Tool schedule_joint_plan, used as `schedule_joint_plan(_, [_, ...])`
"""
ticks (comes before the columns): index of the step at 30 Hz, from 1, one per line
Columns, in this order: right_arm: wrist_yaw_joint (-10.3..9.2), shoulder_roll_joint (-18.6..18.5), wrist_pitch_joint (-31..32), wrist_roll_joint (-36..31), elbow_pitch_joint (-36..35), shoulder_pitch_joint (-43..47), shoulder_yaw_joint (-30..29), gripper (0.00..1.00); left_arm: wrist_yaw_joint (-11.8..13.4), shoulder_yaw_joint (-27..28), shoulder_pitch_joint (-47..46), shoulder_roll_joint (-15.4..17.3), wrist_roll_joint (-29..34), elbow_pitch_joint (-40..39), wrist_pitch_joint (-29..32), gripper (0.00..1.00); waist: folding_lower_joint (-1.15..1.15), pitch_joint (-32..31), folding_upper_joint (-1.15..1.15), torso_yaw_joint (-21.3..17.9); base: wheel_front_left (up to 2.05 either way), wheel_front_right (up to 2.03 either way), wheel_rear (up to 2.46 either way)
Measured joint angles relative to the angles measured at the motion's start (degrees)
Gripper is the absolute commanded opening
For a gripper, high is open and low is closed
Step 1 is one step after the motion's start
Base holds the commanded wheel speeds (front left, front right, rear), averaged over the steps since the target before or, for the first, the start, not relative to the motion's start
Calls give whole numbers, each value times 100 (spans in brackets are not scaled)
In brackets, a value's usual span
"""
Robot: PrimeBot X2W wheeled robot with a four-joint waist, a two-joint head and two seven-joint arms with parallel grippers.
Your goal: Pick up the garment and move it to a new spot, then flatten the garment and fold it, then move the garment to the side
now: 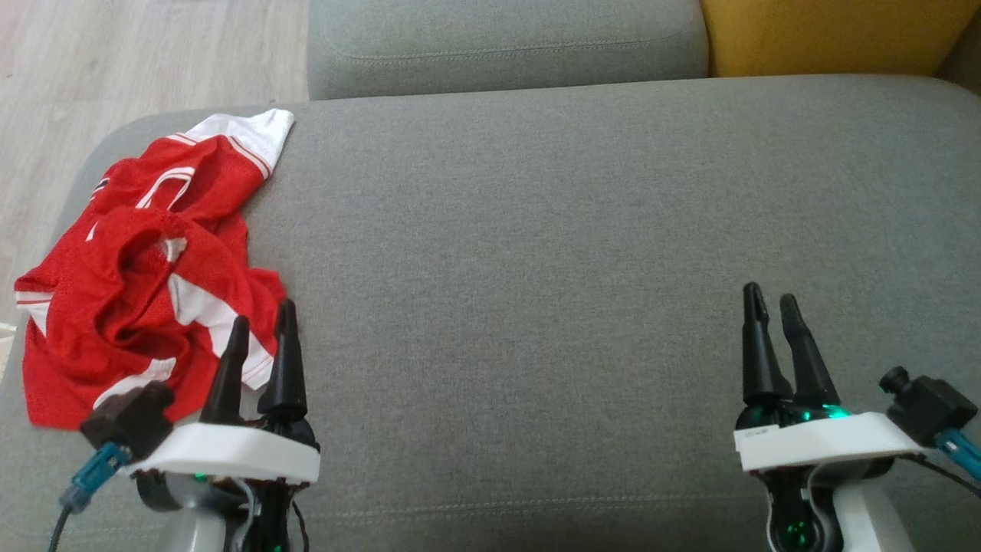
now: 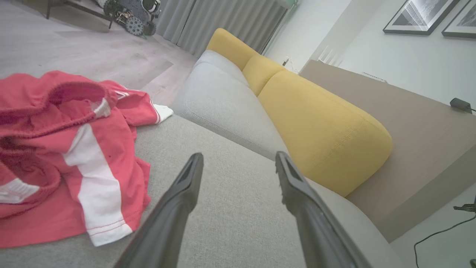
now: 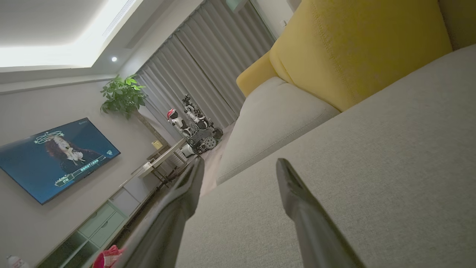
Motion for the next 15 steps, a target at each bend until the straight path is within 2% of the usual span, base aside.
schedule_joint_plan(15, [0, -2, -252, -1079, -168, -2, 162, 100, 77, -100, 3, 8, 953, -198, -258, 100, 0, 8, 0, -9, 0, 0, 0])
